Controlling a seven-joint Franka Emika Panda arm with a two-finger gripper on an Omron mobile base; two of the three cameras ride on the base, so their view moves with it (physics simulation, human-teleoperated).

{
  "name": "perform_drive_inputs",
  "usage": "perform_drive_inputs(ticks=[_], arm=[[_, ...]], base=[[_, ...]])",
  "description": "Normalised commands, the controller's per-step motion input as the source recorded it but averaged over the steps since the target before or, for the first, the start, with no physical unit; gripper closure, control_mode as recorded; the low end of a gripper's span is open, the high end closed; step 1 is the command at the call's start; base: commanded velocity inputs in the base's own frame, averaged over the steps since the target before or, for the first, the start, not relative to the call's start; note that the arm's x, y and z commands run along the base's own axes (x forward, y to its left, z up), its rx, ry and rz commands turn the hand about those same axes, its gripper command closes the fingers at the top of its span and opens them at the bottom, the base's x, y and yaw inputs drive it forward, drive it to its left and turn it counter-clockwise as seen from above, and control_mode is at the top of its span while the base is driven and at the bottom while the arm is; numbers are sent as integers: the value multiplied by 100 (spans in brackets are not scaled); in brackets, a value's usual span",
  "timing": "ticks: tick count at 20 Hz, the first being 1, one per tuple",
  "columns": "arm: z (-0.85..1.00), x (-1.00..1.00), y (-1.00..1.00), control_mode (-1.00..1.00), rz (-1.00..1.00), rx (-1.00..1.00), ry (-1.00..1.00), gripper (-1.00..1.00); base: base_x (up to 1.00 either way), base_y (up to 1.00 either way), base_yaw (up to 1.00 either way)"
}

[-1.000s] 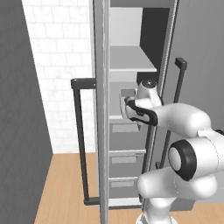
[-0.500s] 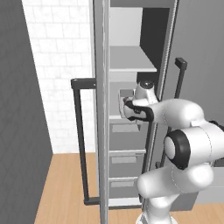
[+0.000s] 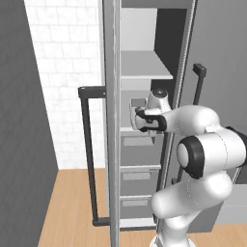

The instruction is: Take the meat container that has the fish and place it on the second highest rack of the freezer. Then take the vegetable container that has the sweet potato and squash and place it on the highest rack of the freezer.

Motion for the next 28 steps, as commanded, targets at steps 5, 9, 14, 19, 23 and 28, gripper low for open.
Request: perform_drive_inputs(ticks=[5, 9, 14, 19, 23, 28], arm=[[-9, 15, 0, -100, 0, 0, 0, 100], [-6, 19, 0, -100, 0, 0, 0, 100], [-4, 20, 0, -100, 0, 0, 0, 100], [-7, 15, 0, -100, 0, 0, 0, 100], [-10, 14, 0, -100, 0, 0, 0, 100], [-4, 13, 0, -100, 0, 0, 0, 100]], base=[[0, 0, 0], [0, 0, 0], [0, 0, 0], [0, 0, 0], [0, 0, 0], [0, 0, 0]])
